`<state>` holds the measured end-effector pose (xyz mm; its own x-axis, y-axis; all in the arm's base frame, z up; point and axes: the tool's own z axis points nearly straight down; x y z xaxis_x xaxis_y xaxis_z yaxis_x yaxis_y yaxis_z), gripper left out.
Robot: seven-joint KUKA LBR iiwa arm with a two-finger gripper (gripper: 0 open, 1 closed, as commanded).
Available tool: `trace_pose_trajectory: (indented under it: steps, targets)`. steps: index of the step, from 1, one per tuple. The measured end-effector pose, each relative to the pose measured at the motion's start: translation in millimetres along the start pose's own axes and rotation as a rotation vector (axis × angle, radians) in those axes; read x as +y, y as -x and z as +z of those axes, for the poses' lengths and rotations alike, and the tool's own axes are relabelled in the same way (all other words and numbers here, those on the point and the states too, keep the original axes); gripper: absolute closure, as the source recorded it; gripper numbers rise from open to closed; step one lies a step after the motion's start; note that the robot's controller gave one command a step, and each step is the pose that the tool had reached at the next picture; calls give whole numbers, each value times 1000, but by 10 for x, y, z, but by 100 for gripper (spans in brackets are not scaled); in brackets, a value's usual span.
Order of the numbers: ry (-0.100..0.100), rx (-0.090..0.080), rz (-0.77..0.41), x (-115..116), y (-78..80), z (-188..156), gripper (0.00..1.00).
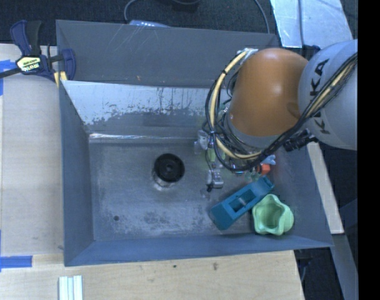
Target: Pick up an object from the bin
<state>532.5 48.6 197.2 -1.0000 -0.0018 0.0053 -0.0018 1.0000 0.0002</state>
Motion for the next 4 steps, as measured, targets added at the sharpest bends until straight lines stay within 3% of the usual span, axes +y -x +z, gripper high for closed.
trace_pose_trajectory:
  steps: [1, 3, 4]
  targets:
    - [0, -9, 1, -2, 17, -45, 0]
    - [2, -9, -3, 581, 32, 813, 0]
    - [10, -45, 241, 341, 403, 1182, 100]
